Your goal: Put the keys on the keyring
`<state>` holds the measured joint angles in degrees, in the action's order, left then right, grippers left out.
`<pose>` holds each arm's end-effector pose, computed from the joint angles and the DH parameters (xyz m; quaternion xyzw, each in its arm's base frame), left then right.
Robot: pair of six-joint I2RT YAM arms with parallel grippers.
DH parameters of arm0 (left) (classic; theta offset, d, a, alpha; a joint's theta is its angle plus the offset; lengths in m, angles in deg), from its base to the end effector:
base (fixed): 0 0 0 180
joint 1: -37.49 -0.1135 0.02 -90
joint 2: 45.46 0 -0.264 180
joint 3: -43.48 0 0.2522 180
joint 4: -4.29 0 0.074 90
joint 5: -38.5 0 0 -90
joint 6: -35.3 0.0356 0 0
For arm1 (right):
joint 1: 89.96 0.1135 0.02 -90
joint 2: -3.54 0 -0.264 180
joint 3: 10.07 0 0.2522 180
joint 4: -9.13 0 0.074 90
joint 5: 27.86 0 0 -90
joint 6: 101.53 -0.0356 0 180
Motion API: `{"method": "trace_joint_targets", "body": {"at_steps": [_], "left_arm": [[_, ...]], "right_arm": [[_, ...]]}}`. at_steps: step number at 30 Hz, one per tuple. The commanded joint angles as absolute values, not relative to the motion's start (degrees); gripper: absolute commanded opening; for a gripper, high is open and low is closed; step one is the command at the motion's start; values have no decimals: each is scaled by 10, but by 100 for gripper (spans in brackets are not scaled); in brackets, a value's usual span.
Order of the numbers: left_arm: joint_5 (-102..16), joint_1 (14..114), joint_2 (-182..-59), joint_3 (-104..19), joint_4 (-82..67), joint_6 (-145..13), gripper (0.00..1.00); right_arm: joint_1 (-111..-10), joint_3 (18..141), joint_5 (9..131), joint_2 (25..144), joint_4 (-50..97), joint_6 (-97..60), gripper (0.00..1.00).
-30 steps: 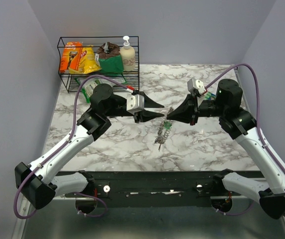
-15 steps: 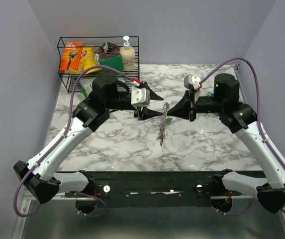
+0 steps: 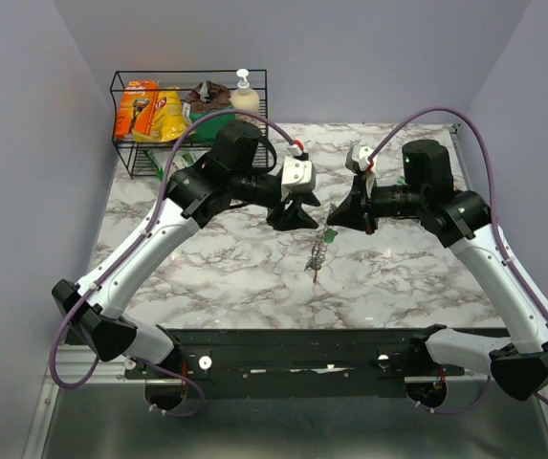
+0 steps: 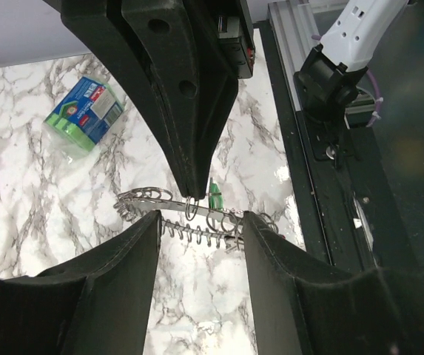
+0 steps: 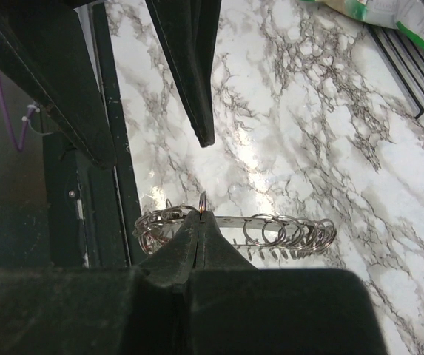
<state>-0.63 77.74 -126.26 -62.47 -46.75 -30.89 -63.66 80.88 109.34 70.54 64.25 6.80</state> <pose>0.2057 -0.2103 0.4392 0.5992 0.5280 -0.4288 0.4223 0.1958 0.1259 0.4081 -0.4850 0.6638 0.3792 0.4247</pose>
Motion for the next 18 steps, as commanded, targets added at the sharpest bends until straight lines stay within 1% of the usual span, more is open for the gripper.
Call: {"method": "trace_joint_targets", "body": {"at_steps": [1,5,6,7,8,12,15,18], "left_arm": [[-10,792,-1290,-662,-510,-307,56],[-17,801,-1309,-677,-525,-306,54],[-20,802,-1312,-678,-525,-306,52],[-25,804,-1319,-681,-525,-306,48],[-27,806,-1321,-681,-527,-304,47],[-36,808,-1329,-680,-529,-299,47],[-39,810,-1334,-680,-530,-297,43],[-47,810,-1336,-678,-530,-294,37]], "right_arm": [[-633,827,1085,699,649,75,1],[-634,826,1083,696,649,75,1],[-634,825,1084,695,649,74,1],[-633,824,1084,694,647,74,1],[-633,823,1084,692,646,74,1],[-633,818,1084,686,642,73,1],[-634,815,1082,681,638,72,1],[-633,813,1081,678,637,73,1]]}}
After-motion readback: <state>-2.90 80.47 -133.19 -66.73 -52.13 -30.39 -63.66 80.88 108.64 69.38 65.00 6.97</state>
